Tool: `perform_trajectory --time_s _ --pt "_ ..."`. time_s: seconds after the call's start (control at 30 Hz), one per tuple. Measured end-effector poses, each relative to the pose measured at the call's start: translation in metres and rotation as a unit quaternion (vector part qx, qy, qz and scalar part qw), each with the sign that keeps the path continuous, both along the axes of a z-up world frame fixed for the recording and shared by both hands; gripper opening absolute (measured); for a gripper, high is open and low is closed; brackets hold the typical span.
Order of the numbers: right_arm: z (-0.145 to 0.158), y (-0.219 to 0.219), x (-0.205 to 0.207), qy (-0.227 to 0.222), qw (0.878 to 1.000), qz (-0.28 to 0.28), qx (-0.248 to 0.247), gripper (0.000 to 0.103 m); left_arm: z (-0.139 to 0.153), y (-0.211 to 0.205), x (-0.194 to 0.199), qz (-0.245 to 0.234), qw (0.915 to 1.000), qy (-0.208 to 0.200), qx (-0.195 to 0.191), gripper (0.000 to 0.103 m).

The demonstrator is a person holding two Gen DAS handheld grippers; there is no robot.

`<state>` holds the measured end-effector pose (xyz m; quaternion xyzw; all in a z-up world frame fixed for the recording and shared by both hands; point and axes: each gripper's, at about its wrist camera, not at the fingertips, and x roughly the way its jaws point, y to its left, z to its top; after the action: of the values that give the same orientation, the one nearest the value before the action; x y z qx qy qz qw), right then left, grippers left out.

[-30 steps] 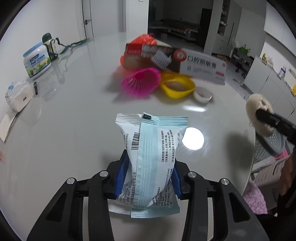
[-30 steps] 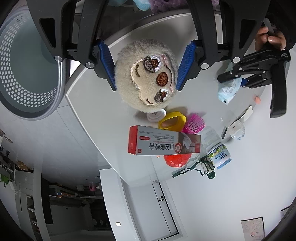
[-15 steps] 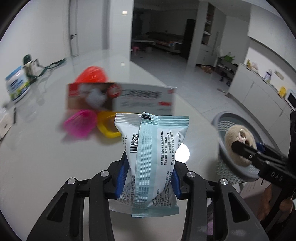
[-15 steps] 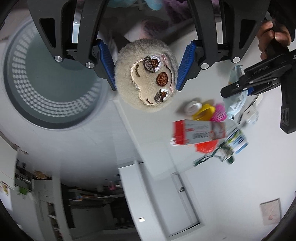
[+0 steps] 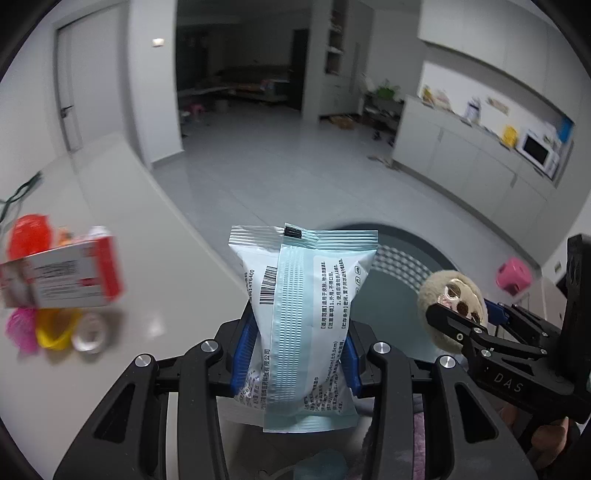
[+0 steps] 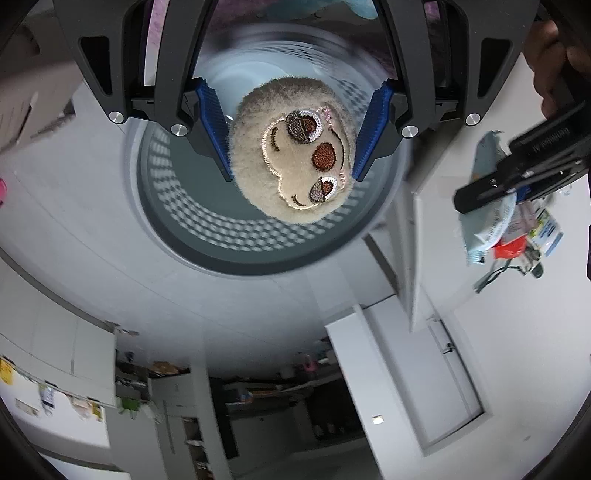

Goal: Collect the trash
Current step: 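Carry both items over the grey basket and open both tools to drop them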

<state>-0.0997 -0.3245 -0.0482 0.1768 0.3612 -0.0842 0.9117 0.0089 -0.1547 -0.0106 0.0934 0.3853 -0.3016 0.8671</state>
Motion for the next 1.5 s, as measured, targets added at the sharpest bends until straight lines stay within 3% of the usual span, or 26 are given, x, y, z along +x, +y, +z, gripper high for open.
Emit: perform_trajectory --time_s 0.4,0.77,0.9,1.1,1.5 --pt "-0.023 -0.026 -0.007 0.028 0.999 -0.033 0.005 0.061 -0.038 -0.057 0.004 -0.044 0.9979 0.035 0.032 0.040" --pt "-0.024 -0.026 -0.007 0.035 0.999 -0.036 0.008 0.061 -0.042 -0.071 0.009 -0.046 0.9971 0.042 0.043 0.041" --pt "-0.024 -0.027 -0.006 0.036 0.999 -0.036 0.007 0.063 -0.045 -0.072 0.009 -0.041 0.9972 0.044 0.045 0.051" --pt "-0.019 -0.033 -0.011 0.019 0.999 -0.041 0.010 0.075 -0.045 -0.073 0.009 -0.034 0.9976 0.042 0.042 0.061" --pt "-0.021 -0.033 -0.016 0.014 0.999 -0.043 0.013 0.075 -0.044 -0.074 0.006 -0.026 0.9981 0.039 0.041 0.062"
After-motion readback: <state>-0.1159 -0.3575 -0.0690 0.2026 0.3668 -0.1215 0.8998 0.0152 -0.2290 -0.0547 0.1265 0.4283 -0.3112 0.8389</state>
